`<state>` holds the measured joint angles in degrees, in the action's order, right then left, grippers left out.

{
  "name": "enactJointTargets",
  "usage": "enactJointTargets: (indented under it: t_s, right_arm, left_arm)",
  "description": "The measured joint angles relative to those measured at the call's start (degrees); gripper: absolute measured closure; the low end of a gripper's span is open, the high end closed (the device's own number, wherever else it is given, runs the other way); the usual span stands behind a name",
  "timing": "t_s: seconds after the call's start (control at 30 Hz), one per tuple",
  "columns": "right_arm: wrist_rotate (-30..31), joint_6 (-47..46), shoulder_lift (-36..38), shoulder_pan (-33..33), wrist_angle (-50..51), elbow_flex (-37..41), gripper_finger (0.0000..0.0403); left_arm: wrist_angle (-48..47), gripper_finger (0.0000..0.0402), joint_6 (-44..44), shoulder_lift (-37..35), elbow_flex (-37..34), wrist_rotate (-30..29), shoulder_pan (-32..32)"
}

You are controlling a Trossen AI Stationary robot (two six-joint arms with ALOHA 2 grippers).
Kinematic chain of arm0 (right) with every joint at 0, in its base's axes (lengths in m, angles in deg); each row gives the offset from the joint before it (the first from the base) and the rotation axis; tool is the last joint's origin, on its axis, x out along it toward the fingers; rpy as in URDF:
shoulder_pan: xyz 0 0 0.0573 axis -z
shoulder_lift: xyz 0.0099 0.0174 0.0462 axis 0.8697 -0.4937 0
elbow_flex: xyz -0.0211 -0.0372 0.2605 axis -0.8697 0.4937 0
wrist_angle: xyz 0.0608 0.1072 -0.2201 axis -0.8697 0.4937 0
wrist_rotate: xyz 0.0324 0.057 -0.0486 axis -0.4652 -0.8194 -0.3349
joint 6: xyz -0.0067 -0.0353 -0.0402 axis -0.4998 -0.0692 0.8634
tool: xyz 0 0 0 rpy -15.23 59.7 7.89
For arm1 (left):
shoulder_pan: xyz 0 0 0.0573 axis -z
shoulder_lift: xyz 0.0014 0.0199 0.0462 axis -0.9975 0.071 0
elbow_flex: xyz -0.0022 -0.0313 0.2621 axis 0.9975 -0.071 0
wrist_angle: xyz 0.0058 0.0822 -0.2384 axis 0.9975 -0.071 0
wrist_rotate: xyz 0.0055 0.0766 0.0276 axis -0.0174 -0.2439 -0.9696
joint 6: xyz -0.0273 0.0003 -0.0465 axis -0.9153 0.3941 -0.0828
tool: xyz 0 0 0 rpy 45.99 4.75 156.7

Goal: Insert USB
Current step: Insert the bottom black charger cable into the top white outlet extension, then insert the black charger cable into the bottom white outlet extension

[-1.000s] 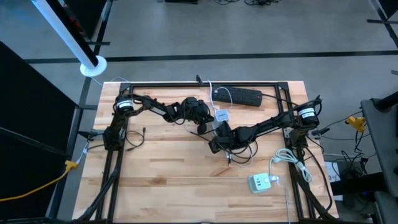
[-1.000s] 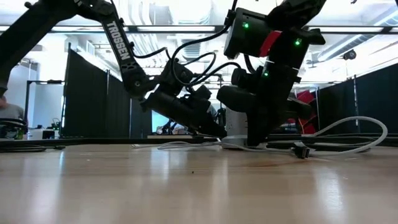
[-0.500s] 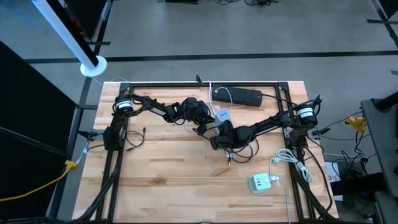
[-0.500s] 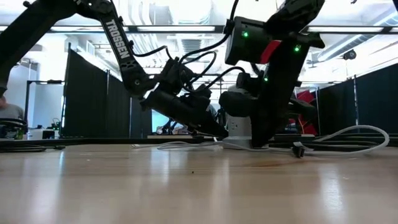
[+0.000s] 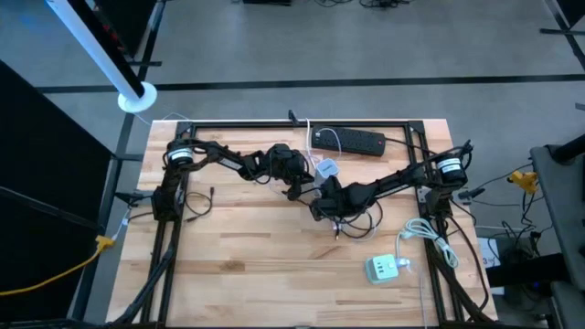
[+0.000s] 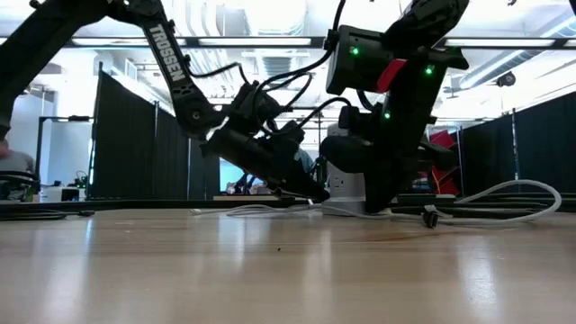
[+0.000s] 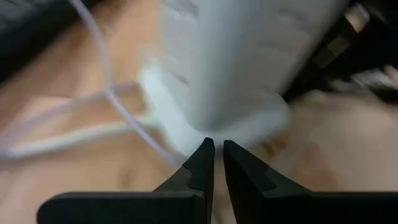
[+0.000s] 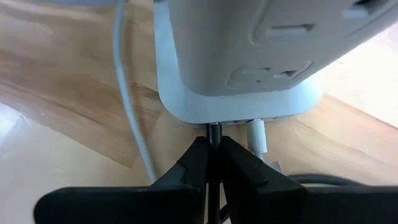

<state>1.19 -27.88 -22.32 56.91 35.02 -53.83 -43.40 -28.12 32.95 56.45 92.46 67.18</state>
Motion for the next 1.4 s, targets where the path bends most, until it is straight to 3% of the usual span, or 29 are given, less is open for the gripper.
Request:
enactJointTargets:
  t_s: [0.3, 0.67, 0.87, 1.1, 1.4]
  right_arm:
    - [-4.6, 4.8, 6.3, -1.0, 1.9, -0.1, 0.0211]
    - [-2.6, -13.8, 16.7, -0.4, 9.6, -0.1, 0.0117]
    - [-1.9, -6.4, 17.3, 4.2, 8.9, -4.1, 0.0090]
    - [0.3, -0.1, 14.9, 9.0, 17.9, -12.0, 0.0093]
    - [-3.6, 6.8, 7.0, 12.6, 19.0, -19.8, 0.0091]
  left_arm:
    - [-6.6, 0.0377, 2.7, -7.8, -4.5, -1.5, -0.2]
    - [-6.1, 0.0377, -5.9, -31.1, -19.4, -1.9, -0.3]
    - [-8.1, 0.0377, -12.3, -44.2, -24.4, -2.0, 0.8]
    - [-13.5, 0.0377, -18.9, -54.9, -27.8, -2.3, 4.6]
    - [-17.7, 0.0377, -22.1, -58.1, -28.4, -5.9, 9.2]
